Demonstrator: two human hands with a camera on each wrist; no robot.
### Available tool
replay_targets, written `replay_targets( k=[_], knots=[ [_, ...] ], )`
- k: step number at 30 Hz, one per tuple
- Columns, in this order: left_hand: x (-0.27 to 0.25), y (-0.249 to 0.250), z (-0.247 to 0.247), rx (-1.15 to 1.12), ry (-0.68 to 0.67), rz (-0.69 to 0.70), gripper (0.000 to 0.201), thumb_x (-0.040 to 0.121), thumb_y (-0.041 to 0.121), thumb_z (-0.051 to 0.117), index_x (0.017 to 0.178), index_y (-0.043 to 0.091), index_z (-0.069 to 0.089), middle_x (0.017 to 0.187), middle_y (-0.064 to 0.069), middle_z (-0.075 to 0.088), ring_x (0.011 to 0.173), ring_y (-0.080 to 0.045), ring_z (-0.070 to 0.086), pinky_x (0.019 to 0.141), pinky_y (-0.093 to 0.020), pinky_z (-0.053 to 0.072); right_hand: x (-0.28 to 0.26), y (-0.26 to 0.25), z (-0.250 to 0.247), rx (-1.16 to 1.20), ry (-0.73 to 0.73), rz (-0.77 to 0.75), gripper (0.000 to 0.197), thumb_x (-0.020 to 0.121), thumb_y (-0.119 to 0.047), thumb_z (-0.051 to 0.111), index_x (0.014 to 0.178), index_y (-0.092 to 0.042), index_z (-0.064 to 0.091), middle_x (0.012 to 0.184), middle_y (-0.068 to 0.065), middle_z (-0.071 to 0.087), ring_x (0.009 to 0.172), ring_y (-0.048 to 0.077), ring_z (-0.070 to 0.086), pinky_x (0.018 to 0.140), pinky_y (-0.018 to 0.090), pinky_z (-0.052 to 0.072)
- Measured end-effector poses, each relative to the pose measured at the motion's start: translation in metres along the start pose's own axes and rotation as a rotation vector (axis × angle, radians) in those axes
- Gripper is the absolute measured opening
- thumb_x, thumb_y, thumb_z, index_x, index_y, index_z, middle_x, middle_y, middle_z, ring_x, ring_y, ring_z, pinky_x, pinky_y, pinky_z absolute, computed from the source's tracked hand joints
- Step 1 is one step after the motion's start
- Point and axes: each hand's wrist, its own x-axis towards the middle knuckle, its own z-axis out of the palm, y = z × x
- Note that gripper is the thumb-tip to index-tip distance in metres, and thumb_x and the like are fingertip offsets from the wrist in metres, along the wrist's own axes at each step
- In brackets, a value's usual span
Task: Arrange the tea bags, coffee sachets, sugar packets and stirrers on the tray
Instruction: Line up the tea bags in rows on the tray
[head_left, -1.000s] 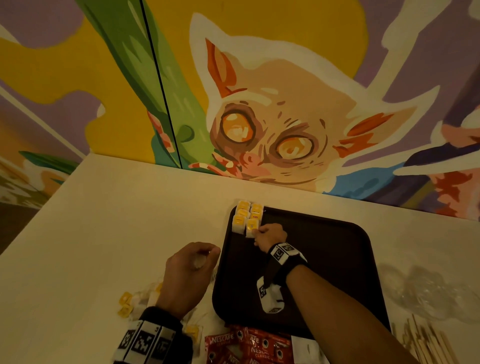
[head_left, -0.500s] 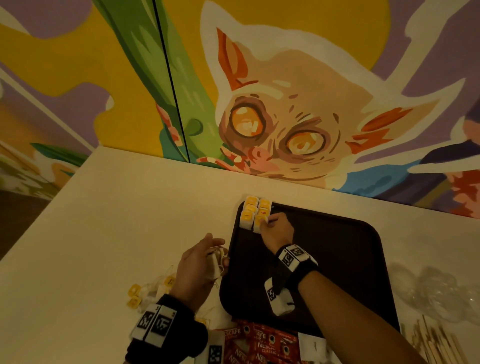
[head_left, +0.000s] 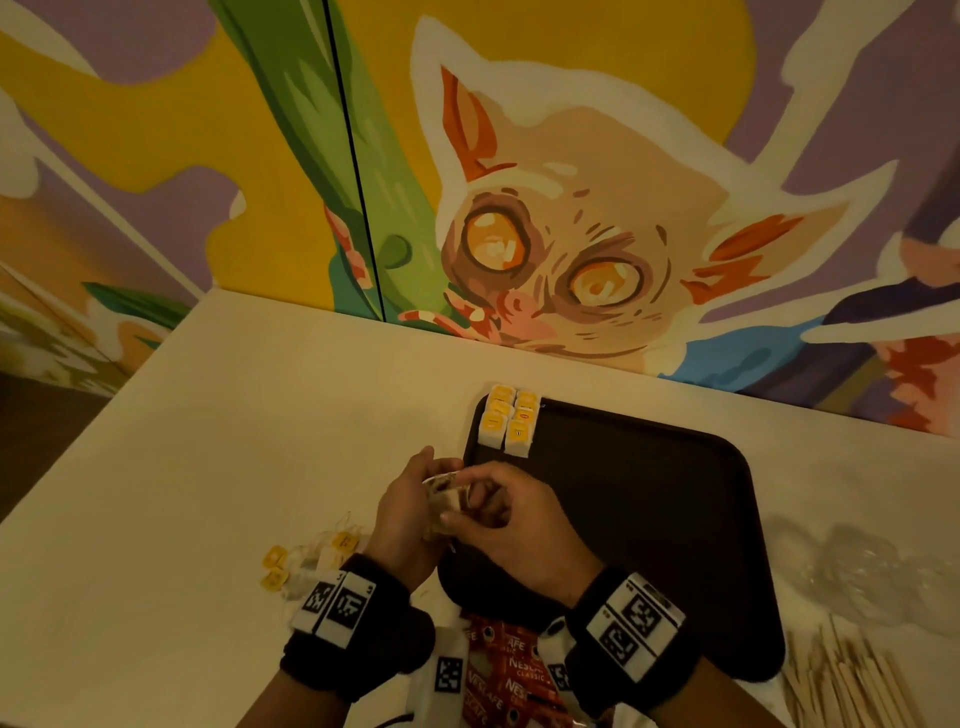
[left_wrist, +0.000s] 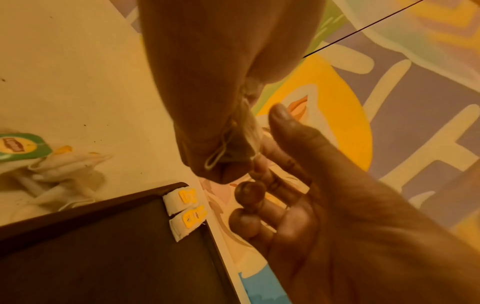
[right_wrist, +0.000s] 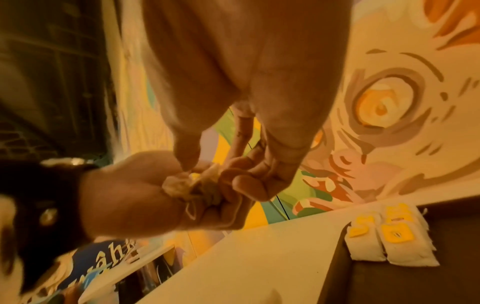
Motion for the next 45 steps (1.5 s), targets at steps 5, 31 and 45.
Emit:
replay_targets(
  k=[5,31,45],
  knots=[
    [-0.005,-0.006,0.001,0.025,-0.029,0.012,0.039,0.099,0.039,0.040,0.096,0.006,0.060,0.078,-0.015,0.065,0.070,-0.025,0.060,0.064,-0.032,0.043,-0.007,0.006,0.005,-0.024,0.067,-0.067,0.017,0.085,-0.022,0.075,0.098,-0.031,0.071,0.089,-0.007,0.059,0.076,0.008,0.058,0.071,0.025,0.054],
    [-0.049,0.008,-0.011,0.620,-0.421,0.490,0.028,0.090,0.009,0.062,0.116,0.020,0.069,0.072,-0.004,0.055,0.043,-0.009,0.034,0.040,-0.018,0.026,-0.029,-0.007,-0.021,0.675,-0.055,0.216,0.022,0.101,-0.009,0.047,0.101,-0.005,0.069,0.081,0.004,0.066,0.070,0.015,0.060,0.059,0.027,0.046],
    [-0.042,0.012,-0.019,0.810,-0.280,0.749,0.012,0.083,0.015,0.071,0.094,0.014,0.078,0.086,-0.003,0.073,0.079,-0.024,0.067,0.068,-0.030,0.052,-0.034,-0.014,-0.031,0.550,-0.042,0.140,0.037,0.088,-0.040,0.053,0.108,-0.013,0.070,0.105,0.005,0.072,0.095,0.027,0.069,0.066,0.027,0.053]
  ],
)
